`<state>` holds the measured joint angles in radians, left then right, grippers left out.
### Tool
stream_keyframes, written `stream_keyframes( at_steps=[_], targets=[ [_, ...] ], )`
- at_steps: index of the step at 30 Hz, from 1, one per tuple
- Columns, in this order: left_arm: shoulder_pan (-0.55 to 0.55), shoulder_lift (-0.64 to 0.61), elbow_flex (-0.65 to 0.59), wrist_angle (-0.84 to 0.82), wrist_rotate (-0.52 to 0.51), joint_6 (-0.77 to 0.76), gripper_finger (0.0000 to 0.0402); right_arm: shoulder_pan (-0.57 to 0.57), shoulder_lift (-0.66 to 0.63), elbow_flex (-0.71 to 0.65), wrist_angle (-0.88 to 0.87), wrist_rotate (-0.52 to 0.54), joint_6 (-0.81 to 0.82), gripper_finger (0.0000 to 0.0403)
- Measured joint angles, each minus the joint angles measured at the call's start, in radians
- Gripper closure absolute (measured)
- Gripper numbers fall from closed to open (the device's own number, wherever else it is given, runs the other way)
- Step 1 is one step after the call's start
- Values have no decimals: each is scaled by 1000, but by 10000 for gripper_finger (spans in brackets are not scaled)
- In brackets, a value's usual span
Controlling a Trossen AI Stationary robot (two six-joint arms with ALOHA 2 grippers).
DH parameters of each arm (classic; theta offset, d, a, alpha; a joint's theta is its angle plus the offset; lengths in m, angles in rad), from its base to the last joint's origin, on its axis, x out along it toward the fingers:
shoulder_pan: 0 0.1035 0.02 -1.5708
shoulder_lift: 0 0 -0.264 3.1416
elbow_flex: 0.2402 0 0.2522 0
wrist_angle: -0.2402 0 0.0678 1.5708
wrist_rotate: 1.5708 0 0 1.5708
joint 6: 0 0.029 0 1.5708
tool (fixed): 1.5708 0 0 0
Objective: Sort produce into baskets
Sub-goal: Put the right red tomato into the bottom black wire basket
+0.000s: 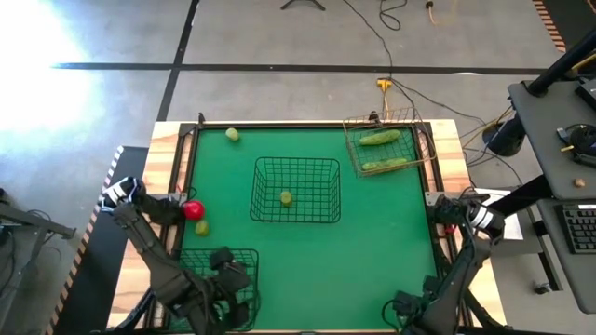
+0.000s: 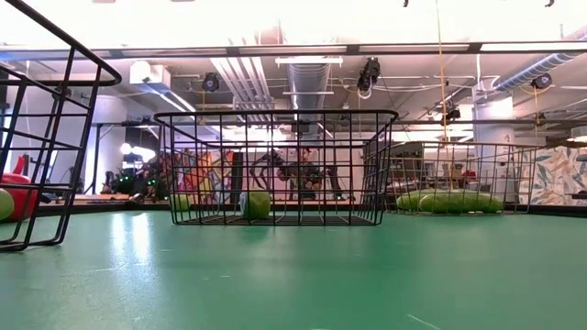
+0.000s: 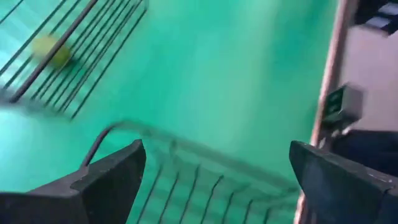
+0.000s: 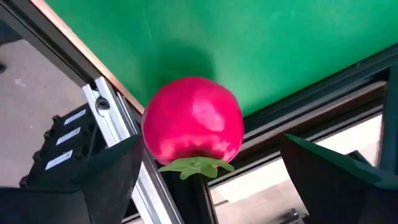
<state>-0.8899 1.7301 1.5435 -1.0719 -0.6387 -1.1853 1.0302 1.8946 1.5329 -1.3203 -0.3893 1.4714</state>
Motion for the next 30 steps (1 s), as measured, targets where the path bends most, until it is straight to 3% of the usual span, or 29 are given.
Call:
stream_keyframes(
  at_steps=[6,19,25,27,30],
  targets=[
    [45,0,-15,96,-9,108,25,26,1,-18,67,-3,54,33],
    [54,22,-16,112,-33,127,25,56,1,-170,162,-56,99,36],
    [54,22,-16,112,-38,135,25,56,1,-188,178,-64,63,84],
    [50,22,-16,111,-39,214,25,54,0,-184,173,-60,62,103],
    [24,21,-16,62,-67,270,25,31,0,-137,164,24,57,110]
  ],
)
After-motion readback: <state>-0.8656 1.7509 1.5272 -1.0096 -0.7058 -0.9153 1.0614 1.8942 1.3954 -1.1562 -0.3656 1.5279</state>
